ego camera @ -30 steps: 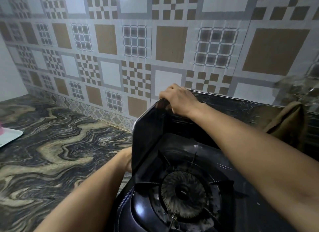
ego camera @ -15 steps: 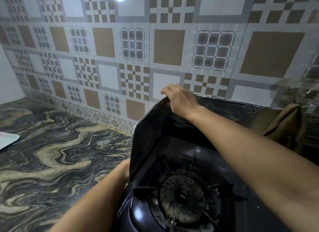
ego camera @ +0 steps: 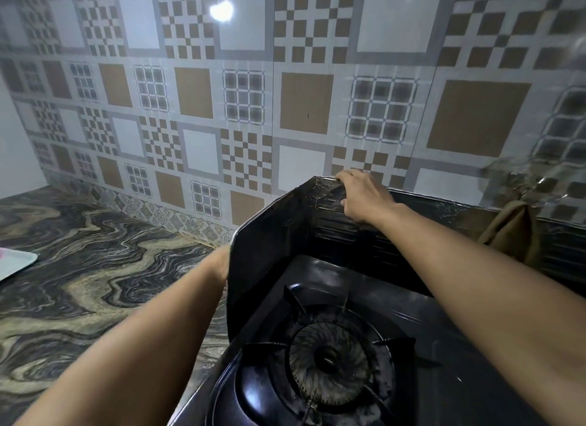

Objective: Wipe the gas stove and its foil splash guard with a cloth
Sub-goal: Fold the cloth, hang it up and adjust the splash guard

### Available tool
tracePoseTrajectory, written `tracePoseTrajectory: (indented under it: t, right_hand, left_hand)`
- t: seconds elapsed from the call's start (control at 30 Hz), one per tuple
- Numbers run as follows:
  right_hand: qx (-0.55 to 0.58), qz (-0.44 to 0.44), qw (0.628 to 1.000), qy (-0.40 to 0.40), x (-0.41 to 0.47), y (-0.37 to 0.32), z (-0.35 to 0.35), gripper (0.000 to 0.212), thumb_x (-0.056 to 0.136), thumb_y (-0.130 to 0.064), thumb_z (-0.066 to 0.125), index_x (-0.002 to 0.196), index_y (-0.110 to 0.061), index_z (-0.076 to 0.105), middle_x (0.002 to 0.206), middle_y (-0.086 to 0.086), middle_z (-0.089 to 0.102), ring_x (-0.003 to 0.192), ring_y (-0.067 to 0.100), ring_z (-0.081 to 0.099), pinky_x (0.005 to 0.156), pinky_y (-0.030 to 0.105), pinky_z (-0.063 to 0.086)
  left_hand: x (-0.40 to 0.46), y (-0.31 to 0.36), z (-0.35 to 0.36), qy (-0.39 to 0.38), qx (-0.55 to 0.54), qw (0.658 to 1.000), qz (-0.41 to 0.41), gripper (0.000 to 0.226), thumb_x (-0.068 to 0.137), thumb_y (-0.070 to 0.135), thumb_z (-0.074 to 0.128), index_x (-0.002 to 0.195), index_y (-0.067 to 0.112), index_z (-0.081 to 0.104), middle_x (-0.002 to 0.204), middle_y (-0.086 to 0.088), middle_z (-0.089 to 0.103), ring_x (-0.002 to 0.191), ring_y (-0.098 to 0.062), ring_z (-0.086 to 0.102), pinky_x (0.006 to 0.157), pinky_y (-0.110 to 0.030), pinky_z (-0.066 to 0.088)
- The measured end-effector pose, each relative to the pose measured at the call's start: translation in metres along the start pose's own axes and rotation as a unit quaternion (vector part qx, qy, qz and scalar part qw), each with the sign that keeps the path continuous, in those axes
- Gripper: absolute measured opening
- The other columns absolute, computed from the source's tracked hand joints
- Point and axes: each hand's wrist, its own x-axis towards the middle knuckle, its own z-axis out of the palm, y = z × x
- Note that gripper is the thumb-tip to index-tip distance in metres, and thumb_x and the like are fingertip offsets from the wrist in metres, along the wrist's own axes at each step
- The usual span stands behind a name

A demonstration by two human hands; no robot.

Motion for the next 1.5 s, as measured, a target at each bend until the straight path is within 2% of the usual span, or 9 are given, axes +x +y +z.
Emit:
tracePoseTrajectory:
  t: [0.07,0.1,0.2,0.43,0.57,0.83,1.03,1.17,1.5]
  right_hand:
    - [-0.026,0.007,1.000,0.004,-0.002,0.002,-0.004,0.055,0.081,-0.007,0.069,0.131,-0.015,0.047,0.126,0.006,0.055,0.115,0.026,0.051,0.092,0.040,0.046]
    - [-0.036,0.015,0.999,0.004,-0.004,0.003,-0.006,0.054,0.081,-0.009,0.069,0.130,-0.015,0.047,0.125,0.006,0.056,0.113,0.027,0.052,0.093,0.041,0.046]
    - [-0.057,0.054,0.997,0.017,-0.009,0.010,-0.014,0.048,0.082,-0.008,0.065,0.127,-0.014,0.049,0.118,0.009,0.060,0.107,0.029,0.055,0.089,0.041,0.047]
    - [-0.091,0.144,0.984,0.041,-0.020,0.037,-0.027,0.022,0.085,0.002,0.053,0.101,-0.012,0.058,0.095,0.009,0.064,0.085,0.029,0.059,0.075,0.037,0.041]
    - [-0.094,0.168,0.980,0.059,-0.022,0.051,-0.026,0.023,0.084,0.007,0.051,0.093,-0.009,0.066,0.075,0.007,0.054,0.070,0.028,0.050,0.068,0.034,0.044]
    - [-0.003,0.168,0.985,0.021,-0.028,0.068,-0.026,0.046,0.086,0.003,0.056,0.119,-0.027,0.066,0.114,0.006,0.067,0.099,0.029,0.062,0.077,0.035,0.053]
    - [-0.065,0.193,0.978,0.053,-0.047,0.090,-0.039,0.013,0.082,-0.005,0.065,0.089,-0.016,0.067,0.090,0.008,0.065,0.077,0.028,0.058,0.063,0.031,0.047]
    - [-0.074,0.192,0.974,0.094,-0.053,0.101,-0.037,0.019,0.083,0.001,0.059,0.075,-0.014,0.067,0.078,0.009,0.065,0.069,0.027,0.058,0.057,0.029,0.043]
    - [-0.084,0.140,0.981,0.109,-0.058,0.113,-0.043,0.014,0.082,-0.006,0.064,0.089,-0.017,0.071,0.089,0.006,0.069,0.083,0.027,0.061,0.072,0.035,0.049]
  left_hand:
    - [0.014,0.008,-0.024,0.010,0.070,0.986,0.152,0.048,0.104,0.012,0.015,0.133,-0.009,0.047,0.139,-0.024,0.047,0.127,-0.030,0.049,0.111,-0.034,0.029]
    - [0.026,0.023,-0.028,0.067,0.030,0.995,-0.065,0.051,0.104,0.033,0.029,0.116,-0.005,0.061,0.118,-0.021,0.062,0.105,-0.029,0.063,0.096,-0.037,0.043]
    - [0.048,0.054,-0.039,0.109,0.039,0.960,-0.256,0.075,0.080,0.070,0.051,0.084,-0.004,0.065,0.076,-0.016,0.066,0.064,-0.027,0.060,0.067,-0.033,0.048]
    - [0.061,0.074,-0.019,0.269,0.352,0.864,-0.239,0.024,0.080,0.013,0.071,0.097,-0.004,0.070,0.097,-0.013,0.069,0.086,-0.026,0.066,0.081,-0.035,0.055]
    - [0.070,0.070,-0.008,0.251,0.440,0.833,-0.223,0.013,0.079,-0.001,0.056,0.082,0.005,0.067,0.080,-0.015,0.058,0.067,-0.021,0.052,0.060,-0.033,0.048]
    - [0.088,0.065,0.001,0.240,0.490,0.806,-0.230,0.027,0.081,-0.002,0.054,0.104,-0.008,0.066,0.101,-0.023,0.069,0.078,-0.029,0.062,0.071,-0.039,0.053]
    - [0.093,0.061,0.009,0.248,0.525,0.784,-0.219,0.022,0.083,-0.001,0.053,0.099,-0.008,0.067,0.098,-0.022,0.068,0.079,-0.028,0.062,0.072,-0.035,0.053]
    - [0.095,0.056,0.021,0.261,0.573,0.748,-0.208,0.016,0.087,-0.003,0.053,0.097,-0.004,0.065,0.096,-0.019,0.067,0.089,-0.031,0.066,0.081,-0.040,0.058]
    - [0.097,0.061,0.031,0.209,0.654,0.695,-0.214,0.008,0.089,0.008,0.051,0.083,0.004,0.054,0.086,-0.014,0.058,0.081,-0.031,0.059,0.067,-0.035,0.049]
